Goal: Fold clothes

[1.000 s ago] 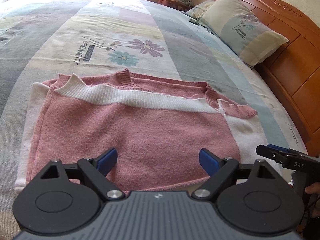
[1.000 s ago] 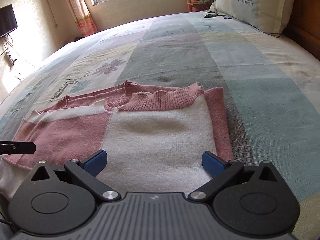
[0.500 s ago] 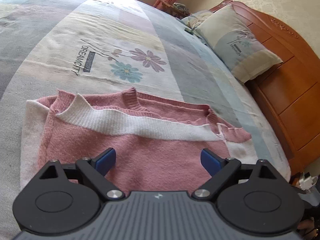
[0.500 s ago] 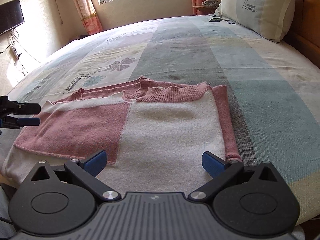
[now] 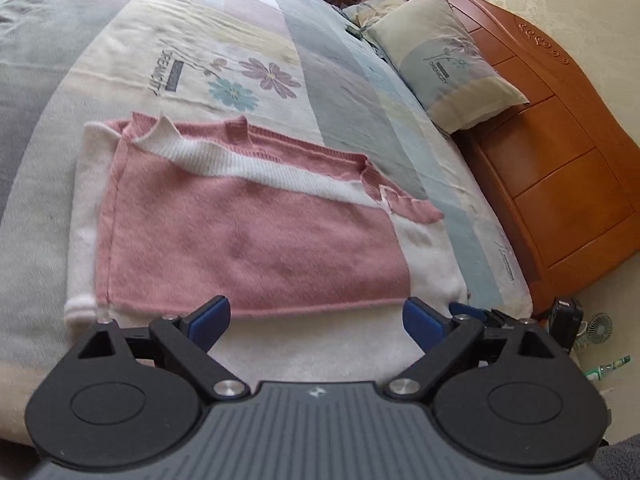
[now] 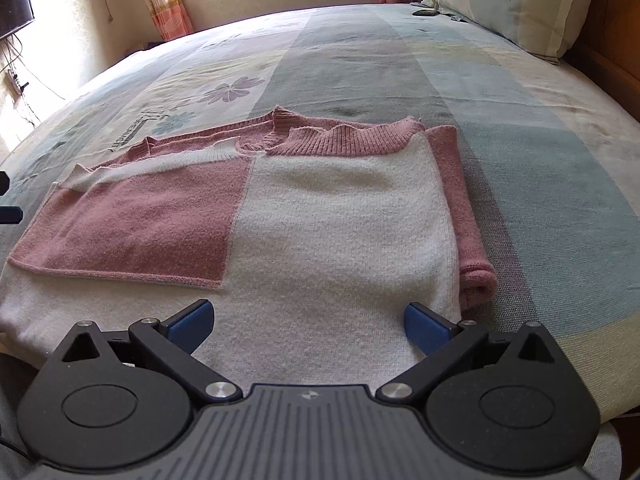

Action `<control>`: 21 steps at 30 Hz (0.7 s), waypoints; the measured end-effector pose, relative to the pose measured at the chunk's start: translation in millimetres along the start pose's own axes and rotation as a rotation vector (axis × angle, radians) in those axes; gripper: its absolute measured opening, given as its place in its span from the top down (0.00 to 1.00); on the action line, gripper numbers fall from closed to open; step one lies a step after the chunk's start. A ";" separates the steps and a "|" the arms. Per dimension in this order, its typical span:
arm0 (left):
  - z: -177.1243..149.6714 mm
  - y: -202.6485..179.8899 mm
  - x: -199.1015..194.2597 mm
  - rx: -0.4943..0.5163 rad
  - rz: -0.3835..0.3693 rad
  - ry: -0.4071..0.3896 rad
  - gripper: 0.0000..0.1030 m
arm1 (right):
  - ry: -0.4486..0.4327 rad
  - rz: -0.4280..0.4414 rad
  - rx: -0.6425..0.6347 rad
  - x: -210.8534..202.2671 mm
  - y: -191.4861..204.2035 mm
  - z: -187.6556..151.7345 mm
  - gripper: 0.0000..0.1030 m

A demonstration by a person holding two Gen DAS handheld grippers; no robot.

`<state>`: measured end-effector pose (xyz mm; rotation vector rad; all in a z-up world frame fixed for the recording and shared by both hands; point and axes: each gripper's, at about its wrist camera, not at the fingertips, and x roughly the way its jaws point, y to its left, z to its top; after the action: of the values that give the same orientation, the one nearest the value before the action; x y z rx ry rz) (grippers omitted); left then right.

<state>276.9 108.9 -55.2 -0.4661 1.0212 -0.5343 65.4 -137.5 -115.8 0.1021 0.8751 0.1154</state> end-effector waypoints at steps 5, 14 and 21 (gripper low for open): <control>-31.8 20.4 12.8 -0.113 0.050 0.091 0.10 | -0.006 -0.009 -0.026 0.7 2.4 -1.5 0.00; -5.8 1.9 13.3 -0.024 0.142 0.027 0.09 | -0.018 0.009 -0.011 -1.6 -1.4 -2.8 0.00; 3.0 2.2 5.4 0.038 0.177 -0.009 0.09 | 0.005 0.005 -0.064 -4.4 2.1 -2.3 0.00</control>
<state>282.2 107.6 -58.8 -0.3405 1.0308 -0.3922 60.8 -136.0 -113.7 0.0443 0.8756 0.1479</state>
